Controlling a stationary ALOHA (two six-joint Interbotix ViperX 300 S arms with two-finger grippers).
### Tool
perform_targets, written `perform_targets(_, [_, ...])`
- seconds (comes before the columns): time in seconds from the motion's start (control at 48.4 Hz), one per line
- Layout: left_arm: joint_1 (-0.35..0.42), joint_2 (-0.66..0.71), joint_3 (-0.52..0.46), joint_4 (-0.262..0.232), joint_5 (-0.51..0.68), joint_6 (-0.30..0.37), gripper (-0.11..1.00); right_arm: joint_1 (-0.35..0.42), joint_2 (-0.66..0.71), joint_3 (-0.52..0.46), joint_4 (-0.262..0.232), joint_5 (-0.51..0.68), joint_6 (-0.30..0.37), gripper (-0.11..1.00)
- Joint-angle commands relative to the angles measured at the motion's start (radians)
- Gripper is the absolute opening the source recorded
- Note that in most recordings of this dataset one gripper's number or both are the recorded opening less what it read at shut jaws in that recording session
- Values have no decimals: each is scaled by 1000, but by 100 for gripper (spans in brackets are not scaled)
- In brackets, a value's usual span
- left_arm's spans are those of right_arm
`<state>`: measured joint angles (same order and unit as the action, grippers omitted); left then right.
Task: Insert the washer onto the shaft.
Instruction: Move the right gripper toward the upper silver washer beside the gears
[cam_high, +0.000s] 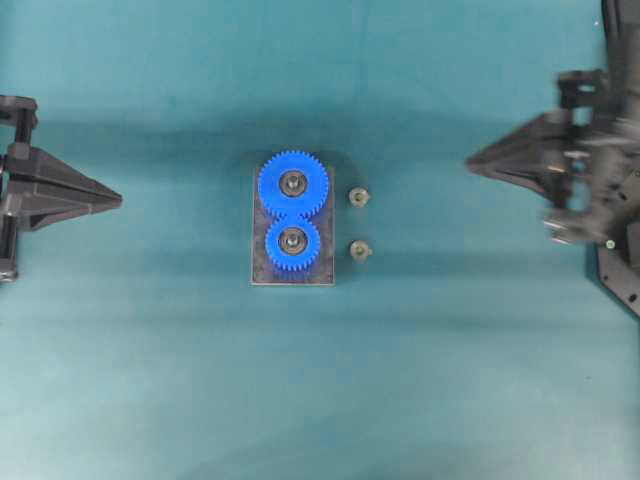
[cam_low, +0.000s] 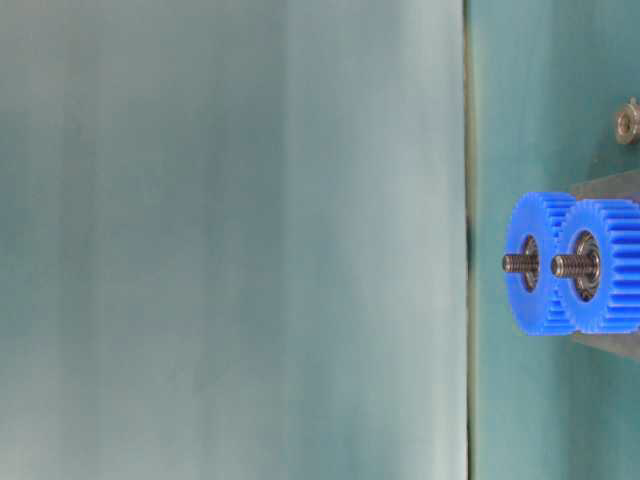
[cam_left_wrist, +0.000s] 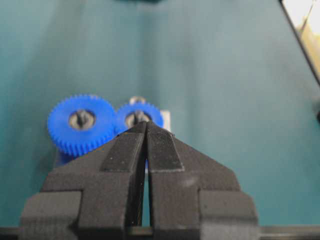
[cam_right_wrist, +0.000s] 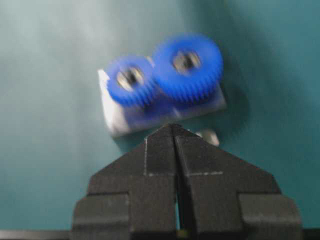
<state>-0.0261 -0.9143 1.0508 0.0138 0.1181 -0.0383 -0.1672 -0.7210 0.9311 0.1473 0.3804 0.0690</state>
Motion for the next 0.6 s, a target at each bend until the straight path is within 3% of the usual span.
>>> perform_targets(0.0, [2,8,-37,3,18,0,0,-34,95,-61,-2,43,5,1])
perform_targets(0.289, [2,18,-43,3,41,-3,0,-46,365,-167,-86,129,-29,1])
perform_targets(0.578, [2,18,-38,3,43,-3,0,-46,601,-249,-91,110,-83,1])
